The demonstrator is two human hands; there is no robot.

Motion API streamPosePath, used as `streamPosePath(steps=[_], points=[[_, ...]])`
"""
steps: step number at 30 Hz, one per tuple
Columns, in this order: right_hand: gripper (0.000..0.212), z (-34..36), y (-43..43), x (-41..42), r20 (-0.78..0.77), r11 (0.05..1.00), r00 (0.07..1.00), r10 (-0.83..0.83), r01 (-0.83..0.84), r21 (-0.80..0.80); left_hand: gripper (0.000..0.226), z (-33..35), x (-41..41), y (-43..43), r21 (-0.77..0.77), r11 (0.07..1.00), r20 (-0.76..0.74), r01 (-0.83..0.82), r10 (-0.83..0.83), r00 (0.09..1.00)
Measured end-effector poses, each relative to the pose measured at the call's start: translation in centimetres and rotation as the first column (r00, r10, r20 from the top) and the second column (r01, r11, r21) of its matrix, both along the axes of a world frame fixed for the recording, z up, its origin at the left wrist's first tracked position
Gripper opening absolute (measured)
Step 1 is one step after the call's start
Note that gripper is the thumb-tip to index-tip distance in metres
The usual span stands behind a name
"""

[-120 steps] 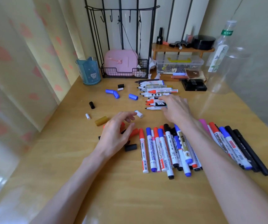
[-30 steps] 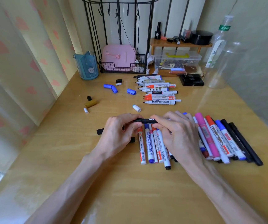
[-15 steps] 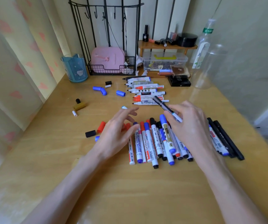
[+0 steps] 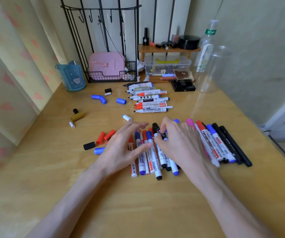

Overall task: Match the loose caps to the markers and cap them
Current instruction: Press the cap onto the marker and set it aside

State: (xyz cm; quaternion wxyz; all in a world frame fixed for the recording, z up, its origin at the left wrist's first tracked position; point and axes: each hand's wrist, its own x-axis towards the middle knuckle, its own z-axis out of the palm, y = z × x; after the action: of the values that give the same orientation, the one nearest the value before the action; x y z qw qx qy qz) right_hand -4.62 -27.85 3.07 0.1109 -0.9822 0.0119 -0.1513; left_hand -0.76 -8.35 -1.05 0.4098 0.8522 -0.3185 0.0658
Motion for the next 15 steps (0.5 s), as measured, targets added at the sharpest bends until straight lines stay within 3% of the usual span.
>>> streamPosePath(steps=[7,15], points=[[0.015,-0.3,0.5,-0.1,0.024,0.993,1.0,-0.013,0.015,-0.114,0.05,-0.1,0.2,0.3,-0.004,1.0,-0.012,-0.013,0.013,1.0],[0.028,-1.8,-0.7,0.4,0.059,1.0,0.998,0.02,-0.018,-0.021,0.044,-0.2,0.4,0.4,-0.001,1.0,-0.004,-0.03,0.03,1.0]])
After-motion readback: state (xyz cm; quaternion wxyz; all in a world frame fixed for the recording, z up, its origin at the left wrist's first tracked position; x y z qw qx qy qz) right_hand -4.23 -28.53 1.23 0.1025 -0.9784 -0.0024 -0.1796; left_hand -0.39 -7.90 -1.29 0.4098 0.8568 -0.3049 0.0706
